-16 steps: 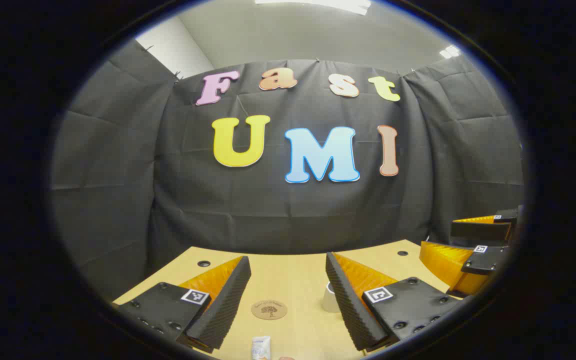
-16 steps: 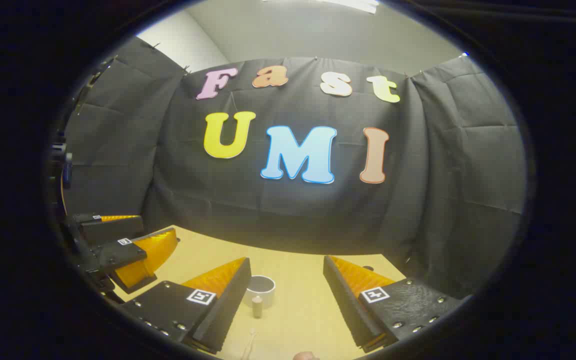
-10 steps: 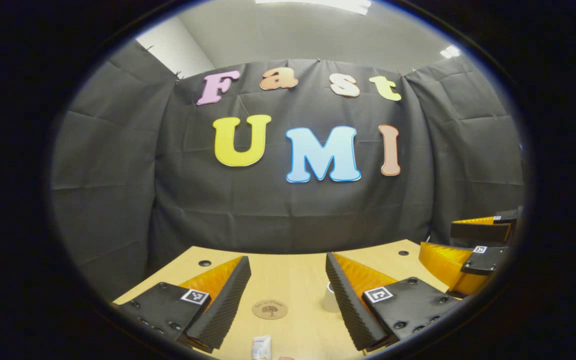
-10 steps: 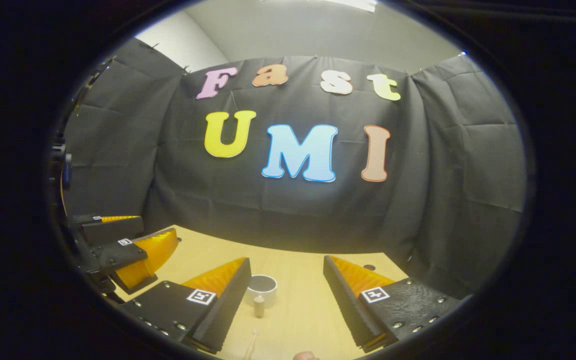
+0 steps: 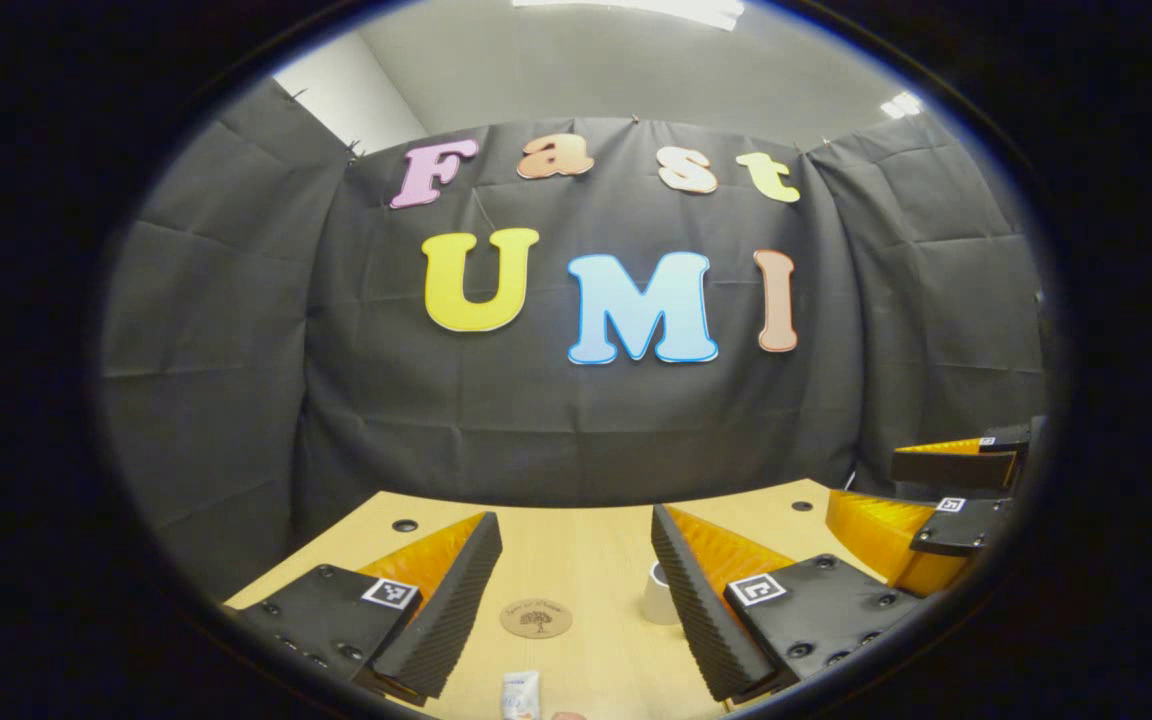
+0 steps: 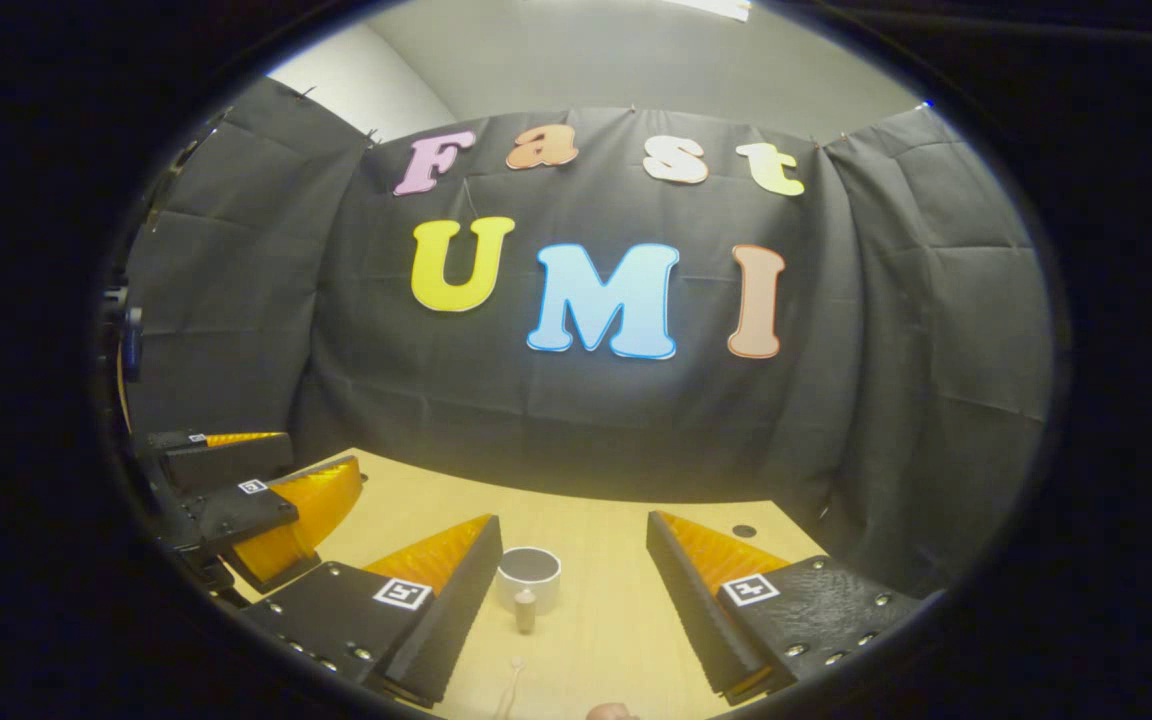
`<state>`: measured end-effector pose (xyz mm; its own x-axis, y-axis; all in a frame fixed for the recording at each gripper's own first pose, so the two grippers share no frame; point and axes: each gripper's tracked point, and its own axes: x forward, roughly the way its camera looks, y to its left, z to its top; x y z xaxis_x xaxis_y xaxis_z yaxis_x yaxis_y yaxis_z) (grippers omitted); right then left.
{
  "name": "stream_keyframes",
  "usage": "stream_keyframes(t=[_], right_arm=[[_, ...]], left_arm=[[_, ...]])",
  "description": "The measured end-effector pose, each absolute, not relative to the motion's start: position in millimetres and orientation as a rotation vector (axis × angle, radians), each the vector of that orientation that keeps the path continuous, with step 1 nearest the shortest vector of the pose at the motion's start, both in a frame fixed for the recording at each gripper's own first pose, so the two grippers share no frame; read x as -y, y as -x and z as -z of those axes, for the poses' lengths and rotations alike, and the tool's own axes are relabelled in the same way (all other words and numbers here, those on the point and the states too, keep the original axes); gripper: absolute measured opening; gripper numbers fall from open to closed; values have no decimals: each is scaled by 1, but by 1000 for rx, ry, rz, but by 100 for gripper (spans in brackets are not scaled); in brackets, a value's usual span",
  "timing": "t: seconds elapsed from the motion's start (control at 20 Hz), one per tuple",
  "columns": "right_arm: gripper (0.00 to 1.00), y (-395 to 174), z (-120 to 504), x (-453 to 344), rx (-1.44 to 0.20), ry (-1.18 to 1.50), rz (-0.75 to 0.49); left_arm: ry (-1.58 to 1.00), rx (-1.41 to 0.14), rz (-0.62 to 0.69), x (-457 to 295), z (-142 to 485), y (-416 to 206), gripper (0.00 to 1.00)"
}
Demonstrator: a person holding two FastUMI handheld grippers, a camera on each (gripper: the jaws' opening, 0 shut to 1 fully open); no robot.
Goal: Put the toothbrush and toothpaste on the desktop into the cup, then pick up the cup and place it on the coaster on the desktop.
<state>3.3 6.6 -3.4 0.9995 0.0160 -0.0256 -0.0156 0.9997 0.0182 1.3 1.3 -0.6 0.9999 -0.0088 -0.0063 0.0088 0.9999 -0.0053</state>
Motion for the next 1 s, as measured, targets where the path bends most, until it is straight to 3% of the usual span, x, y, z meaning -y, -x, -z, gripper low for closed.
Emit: stream_keyframes(t=[0.4, 1.0], right_arm=[[89, -7, 22, -18, -100, -27, -43], [90, -9, 117, -48, -488, -73, -85]], left_arm=[[22, -85, 8, -9, 27, -5, 96], [88, -540, -19, -33, 151, -1, 97]])
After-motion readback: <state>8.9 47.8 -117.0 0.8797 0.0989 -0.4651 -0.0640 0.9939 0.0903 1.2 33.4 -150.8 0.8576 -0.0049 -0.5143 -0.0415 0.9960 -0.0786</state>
